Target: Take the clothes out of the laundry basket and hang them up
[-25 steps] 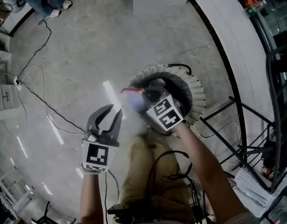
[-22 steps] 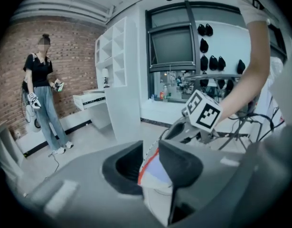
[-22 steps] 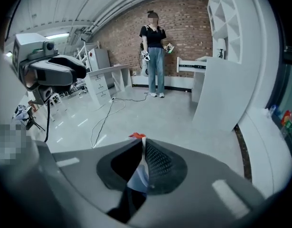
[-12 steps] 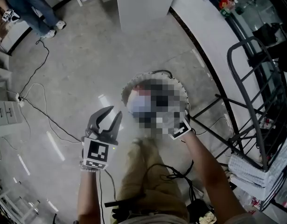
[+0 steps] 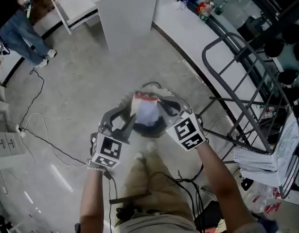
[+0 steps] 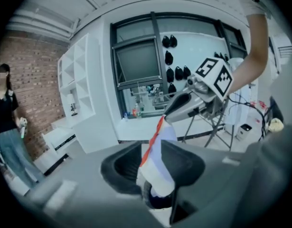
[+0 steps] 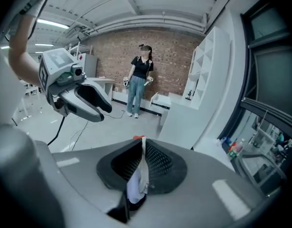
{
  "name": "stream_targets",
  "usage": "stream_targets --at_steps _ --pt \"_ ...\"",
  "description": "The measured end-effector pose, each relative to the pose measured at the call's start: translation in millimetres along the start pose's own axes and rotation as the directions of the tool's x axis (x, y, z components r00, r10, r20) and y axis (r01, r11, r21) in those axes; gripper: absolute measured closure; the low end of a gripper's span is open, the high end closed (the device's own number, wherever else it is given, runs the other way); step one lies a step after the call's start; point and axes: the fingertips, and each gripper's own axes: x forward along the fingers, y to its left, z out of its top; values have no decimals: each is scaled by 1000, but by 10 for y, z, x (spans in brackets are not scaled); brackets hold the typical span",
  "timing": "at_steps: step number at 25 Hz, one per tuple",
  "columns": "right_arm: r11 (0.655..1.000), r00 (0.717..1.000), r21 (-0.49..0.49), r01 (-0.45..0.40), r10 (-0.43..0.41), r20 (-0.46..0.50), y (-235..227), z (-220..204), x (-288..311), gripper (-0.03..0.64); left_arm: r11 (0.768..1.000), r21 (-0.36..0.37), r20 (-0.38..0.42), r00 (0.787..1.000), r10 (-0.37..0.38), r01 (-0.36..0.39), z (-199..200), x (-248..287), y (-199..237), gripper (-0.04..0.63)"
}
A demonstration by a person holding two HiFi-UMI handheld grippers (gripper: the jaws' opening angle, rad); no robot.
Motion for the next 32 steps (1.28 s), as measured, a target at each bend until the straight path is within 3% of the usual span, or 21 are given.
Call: stream_targets --at_steps 5,9,12,19,24,29,32 --pt "995 995 -6 98 -98 25 -58 218 -515 594 990 93 31 994 -105 102 379 37 -212 469" --pt "980 980 22 196 -197 37 -124 281 -959 594 970 135 51 976 -213 204 614 79 -491 463" --pt "963 963 49 265 -266 36 -190 250 -1280 594 937 176 45 948 -316 303 761 157 -815 451" --pt "912 918 114 394 -397 9 -355 73 -1969 594 834 281 16 866 -499 476 1135 405 -1635 428" --pt "870 881 145 470 -473 -18 -469 -145 -2484 594 780 348 4 831 -556 520 1385 611 -2131 456" --pt "822 837 170 544 -545 -47 -552 -389 -2996 594 756 404 30 818 -575 516 1691 754 -2495 594" --pt "790 811 194 582 -582 -63 -581 -549 -3279 594 736 436 39 806 -591 518 1883 801 -2680 595"
